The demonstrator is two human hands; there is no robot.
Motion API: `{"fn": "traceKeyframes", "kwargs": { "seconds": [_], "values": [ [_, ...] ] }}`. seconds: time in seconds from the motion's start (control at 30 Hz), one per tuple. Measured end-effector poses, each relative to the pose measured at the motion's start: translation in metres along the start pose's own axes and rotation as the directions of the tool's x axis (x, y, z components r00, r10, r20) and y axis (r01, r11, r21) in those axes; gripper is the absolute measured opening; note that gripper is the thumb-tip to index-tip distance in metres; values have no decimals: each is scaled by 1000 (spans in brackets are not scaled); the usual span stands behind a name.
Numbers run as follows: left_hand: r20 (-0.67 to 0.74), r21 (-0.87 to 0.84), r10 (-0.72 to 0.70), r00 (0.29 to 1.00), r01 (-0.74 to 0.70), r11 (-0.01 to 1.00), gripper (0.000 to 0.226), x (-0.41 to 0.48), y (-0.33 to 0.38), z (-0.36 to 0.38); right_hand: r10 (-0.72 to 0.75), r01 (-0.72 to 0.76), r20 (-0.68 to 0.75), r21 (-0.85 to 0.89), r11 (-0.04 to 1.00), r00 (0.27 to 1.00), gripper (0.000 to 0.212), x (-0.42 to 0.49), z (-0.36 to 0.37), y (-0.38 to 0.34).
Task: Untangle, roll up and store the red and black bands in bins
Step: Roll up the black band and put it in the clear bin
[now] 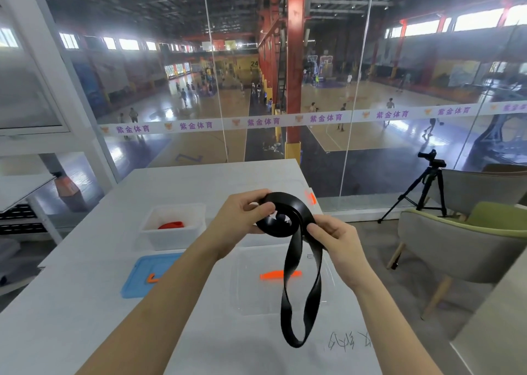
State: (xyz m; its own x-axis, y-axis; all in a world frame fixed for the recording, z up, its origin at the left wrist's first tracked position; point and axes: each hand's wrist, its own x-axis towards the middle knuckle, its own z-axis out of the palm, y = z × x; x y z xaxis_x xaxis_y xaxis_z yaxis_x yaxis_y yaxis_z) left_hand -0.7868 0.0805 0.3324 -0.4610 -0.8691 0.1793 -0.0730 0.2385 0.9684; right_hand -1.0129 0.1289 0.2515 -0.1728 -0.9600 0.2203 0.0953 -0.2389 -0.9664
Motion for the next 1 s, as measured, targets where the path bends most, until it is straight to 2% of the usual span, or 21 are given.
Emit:
{"fn": "traceKeyframes", "kwargs": {
  "seconds": [0.1, 0.2, 0.43, 0.57, 0.8, 1.0],
  "values": [
    [-16, -8, -5, 1000, 5, 1000, 21, 1, 0, 1, -17, 18, -23, 18, 1000, 1000, 26, 2, 0, -5],
    [-40, -14, -9, 999, 8, 1000, 23, 1, 1, 1, -18, 18, 13, 26, 1000, 1000, 28, 0, -2, -11],
    [-66, -3, -2, 998, 2, 1000, 23, 3, 2, 6, -59, 66, 88, -76, 995, 994, 32, -3, 4, -15],
    [-45, 15, -2, 999, 3, 1000, 23, 3, 4, 7, -100, 108, 54, -186, 977, 994, 36, -2, 4, -16],
    [4, 55, -10, 1000, 10, 998, 20, 1, 7, 2, -140, 144, 32, -250, 957, 990, 38, 0, -3, -18],
    [13, 62, -27, 1000, 26, 998, 20, 2, 9, 1, -257, 229, -34, -358, 905, 966, 43, -1, 3, -15]
  ]
}}
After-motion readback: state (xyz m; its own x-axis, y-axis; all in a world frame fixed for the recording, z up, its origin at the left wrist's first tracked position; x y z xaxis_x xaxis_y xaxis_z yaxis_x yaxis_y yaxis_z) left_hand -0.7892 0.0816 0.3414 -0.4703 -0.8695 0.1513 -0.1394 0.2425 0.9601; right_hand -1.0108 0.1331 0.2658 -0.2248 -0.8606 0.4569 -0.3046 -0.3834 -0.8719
